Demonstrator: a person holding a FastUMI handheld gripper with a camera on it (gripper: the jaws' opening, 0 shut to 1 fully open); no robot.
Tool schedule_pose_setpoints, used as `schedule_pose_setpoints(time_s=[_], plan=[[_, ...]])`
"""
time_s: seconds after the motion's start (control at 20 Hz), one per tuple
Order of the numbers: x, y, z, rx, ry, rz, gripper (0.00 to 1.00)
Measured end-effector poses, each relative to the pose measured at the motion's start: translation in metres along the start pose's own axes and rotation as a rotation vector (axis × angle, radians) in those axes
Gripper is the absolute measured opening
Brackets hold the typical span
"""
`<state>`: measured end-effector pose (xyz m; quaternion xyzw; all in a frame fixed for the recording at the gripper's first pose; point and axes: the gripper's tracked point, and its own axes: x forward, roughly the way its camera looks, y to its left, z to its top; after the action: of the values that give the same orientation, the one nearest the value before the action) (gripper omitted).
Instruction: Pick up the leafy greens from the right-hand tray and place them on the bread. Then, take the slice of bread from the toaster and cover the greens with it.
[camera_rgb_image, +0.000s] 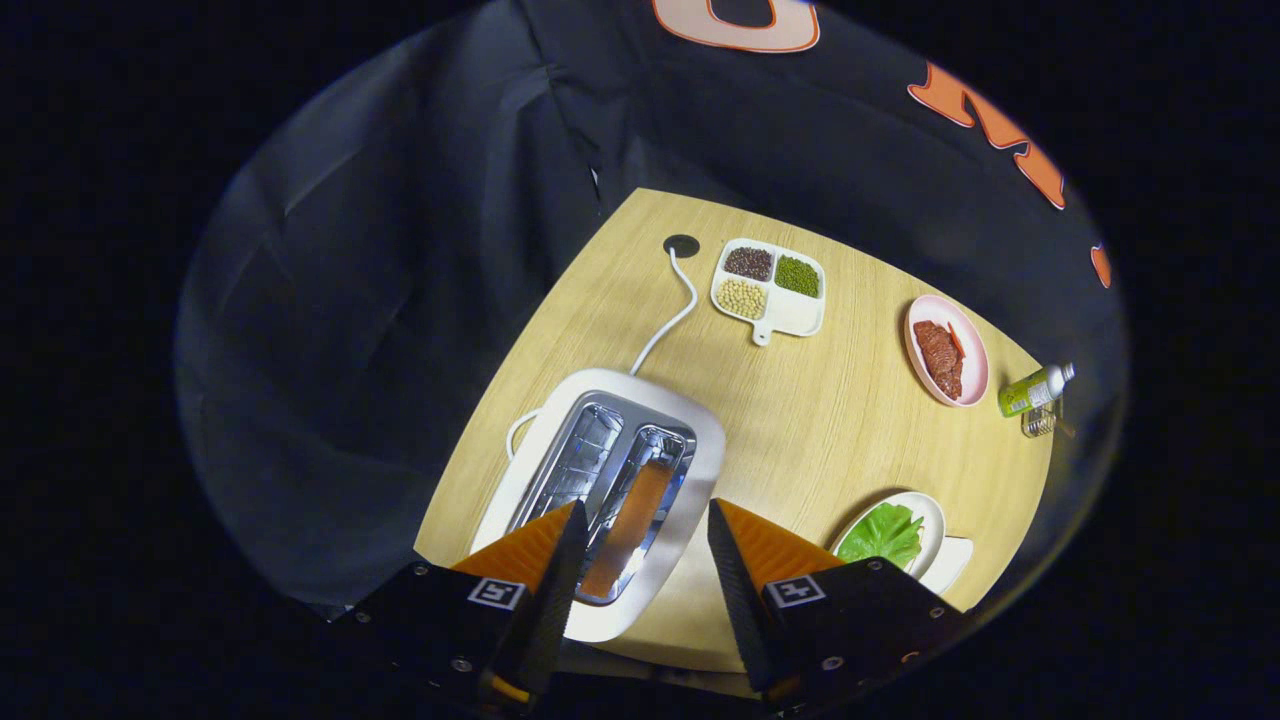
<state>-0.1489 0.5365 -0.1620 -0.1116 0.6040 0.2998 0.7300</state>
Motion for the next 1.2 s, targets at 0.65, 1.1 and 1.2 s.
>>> schedule_pose_setpoints(time_s=[0.65, 1.1, 1.2], plan=[[0.005, 0.011, -0.001, 0.126, 0.064, 0.073, 0.11], [-0.060, -0.038, 0.007, 0.253, -0.092, 0.211, 0.11], [-0.071, -0.058, 0.001, 0.274, -0.123, 0.218, 0.11]])
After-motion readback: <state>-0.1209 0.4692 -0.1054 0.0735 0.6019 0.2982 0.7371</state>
